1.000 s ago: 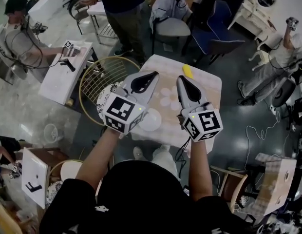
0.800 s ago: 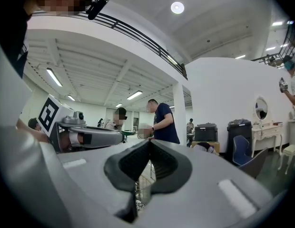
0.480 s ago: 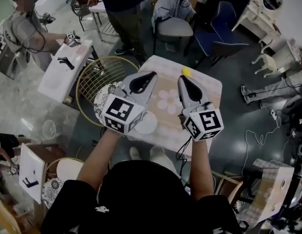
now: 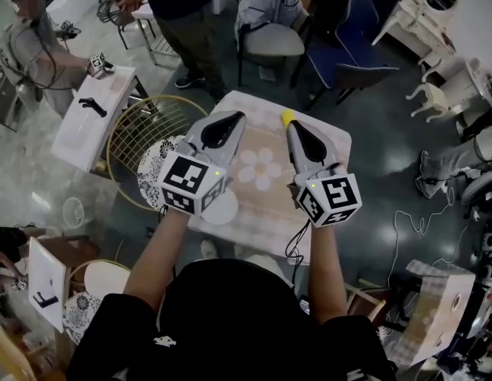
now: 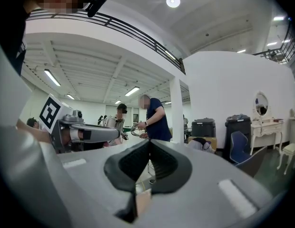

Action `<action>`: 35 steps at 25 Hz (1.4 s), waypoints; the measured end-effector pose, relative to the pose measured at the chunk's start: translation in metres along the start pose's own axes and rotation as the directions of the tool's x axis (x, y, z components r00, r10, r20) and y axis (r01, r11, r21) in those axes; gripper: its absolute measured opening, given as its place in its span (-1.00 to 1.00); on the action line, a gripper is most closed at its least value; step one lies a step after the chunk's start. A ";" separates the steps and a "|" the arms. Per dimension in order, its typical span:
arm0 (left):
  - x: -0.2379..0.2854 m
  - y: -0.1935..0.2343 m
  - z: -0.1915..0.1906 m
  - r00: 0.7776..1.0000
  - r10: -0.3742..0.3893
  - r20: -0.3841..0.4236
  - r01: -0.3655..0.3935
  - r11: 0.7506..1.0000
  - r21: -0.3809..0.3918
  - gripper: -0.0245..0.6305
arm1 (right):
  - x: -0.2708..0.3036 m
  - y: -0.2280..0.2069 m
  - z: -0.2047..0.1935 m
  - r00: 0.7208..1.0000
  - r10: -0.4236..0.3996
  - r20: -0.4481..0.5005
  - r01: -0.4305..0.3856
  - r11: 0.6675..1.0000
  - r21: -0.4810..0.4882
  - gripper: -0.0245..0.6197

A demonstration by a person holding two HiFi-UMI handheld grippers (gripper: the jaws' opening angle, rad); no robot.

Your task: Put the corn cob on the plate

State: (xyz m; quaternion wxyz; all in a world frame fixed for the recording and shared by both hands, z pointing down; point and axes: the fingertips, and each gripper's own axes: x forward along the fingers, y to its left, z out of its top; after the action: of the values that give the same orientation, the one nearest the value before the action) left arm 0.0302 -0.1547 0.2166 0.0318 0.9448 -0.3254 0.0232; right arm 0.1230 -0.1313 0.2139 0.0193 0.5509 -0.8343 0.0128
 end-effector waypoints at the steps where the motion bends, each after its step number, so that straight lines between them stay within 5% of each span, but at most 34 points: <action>1: 0.006 0.000 -0.001 1.000 0.003 -0.003 -0.003 1.000 -0.002 -0.91 | 0.001 -0.007 -0.003 1.000 -0.001 -0.004 0.001 1.000 0.003 -0.92; 35: 0.118 0.023 -0.129 0.969 0.067 -0.239 -0.094 0.990 -0.104 -0.91 | 0.083 -0.132 -0.141 0.984 0.048 -0.174 -0.030 0.994 0.107 -0.92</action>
State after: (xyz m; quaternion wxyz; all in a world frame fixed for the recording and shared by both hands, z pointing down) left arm 0.1060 -0.2356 0.3543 0.1232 0.9180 -0.3582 0.1174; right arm 0.2147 -0.2533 0.3585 0.0643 0.5314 -0.8381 0.1053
